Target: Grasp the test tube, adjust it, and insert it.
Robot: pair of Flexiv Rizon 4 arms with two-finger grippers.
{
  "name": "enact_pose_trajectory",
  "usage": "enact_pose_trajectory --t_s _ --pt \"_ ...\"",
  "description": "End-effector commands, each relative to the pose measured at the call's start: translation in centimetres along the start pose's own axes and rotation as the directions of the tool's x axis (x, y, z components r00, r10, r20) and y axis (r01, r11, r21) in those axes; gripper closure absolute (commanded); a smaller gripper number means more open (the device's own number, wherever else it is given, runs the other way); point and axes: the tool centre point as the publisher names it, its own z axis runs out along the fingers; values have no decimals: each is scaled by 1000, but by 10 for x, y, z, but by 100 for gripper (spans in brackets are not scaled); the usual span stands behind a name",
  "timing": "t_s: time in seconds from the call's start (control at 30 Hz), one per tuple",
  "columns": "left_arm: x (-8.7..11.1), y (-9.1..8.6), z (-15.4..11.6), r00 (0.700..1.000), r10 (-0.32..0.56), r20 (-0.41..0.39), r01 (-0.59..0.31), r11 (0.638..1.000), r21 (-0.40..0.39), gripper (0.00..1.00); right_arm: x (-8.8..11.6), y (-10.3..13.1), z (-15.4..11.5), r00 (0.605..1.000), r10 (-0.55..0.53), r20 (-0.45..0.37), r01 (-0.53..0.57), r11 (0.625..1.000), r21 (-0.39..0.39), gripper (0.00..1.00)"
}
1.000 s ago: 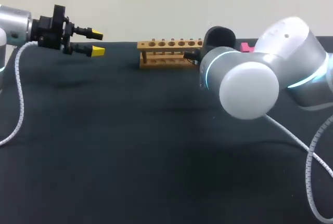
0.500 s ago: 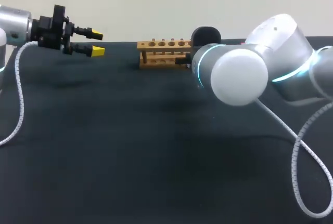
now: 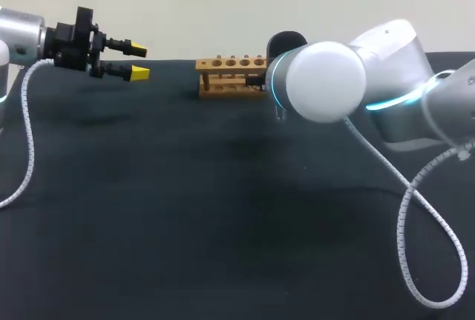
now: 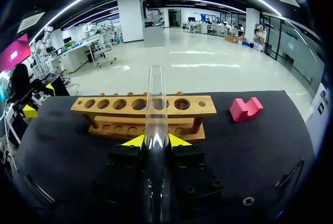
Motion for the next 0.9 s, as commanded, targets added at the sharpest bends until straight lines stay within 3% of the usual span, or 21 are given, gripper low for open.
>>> enact_pose_trajectory --t_s 0.03,0.57,0.9 --pt "1 0 0 1000 3 2 -3 1000 0 0 -1 2 6 1000 3 -6 -3 1000 7 100" --pt "1 0 0 1000 3 2 -3 1000 0 0 0 4 22 995 53 -81 -53 999 11 100" --pt "1 0 0 1000 3 2 -3 1000 0 0 3 5 24 981 81 -179 -80 997 9 100"
